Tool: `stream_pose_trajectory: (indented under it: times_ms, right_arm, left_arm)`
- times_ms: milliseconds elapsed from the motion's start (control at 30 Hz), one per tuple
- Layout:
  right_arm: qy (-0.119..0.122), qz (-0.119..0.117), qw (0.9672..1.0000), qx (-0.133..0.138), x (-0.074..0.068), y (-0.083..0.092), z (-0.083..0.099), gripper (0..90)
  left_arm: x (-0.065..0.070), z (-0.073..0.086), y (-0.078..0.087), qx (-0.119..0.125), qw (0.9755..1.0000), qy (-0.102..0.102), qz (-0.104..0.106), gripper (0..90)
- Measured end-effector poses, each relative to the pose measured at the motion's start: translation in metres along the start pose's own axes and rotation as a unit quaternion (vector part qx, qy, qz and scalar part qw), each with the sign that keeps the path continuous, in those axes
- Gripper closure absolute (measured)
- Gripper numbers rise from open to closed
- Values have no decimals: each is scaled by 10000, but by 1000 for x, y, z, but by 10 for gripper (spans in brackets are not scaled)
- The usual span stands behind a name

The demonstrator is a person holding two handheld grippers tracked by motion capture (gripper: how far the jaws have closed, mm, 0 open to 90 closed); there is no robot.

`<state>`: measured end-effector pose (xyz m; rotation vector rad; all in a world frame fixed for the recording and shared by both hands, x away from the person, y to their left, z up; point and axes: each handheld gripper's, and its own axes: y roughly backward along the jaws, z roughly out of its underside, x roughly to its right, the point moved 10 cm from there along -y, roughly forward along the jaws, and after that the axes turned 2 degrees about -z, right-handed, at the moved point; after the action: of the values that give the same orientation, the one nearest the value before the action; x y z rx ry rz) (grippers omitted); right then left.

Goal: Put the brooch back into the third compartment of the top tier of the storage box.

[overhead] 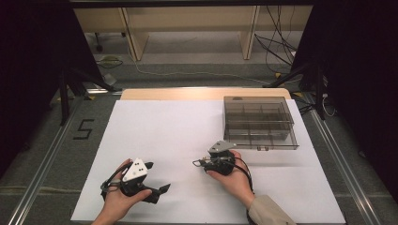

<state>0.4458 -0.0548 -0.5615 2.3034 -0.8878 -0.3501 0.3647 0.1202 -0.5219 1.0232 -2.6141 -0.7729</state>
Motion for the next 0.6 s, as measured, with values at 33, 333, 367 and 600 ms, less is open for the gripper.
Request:
stream_pose_trajectory:
  times_ms: [33,333,367,600]
  right_arm:
    - [-6,5,10000,-3,0,-1,0,458]
    - [6,-5,10000,-70,-2,-5,-1,497]
    - [5,-10,10000,-76,-2,-5,-1,503]
    - [28,-23,9999,-108,-2,-7,-1,534]
  left_arm:
    - [0,0,0,1,10000,1,0,21]
    - [0,0,0,5,10000,2,4,21]
    - [0,0,0,3,10000,0,5,21]
    - [0,0,0,20,10000,22,2,21]
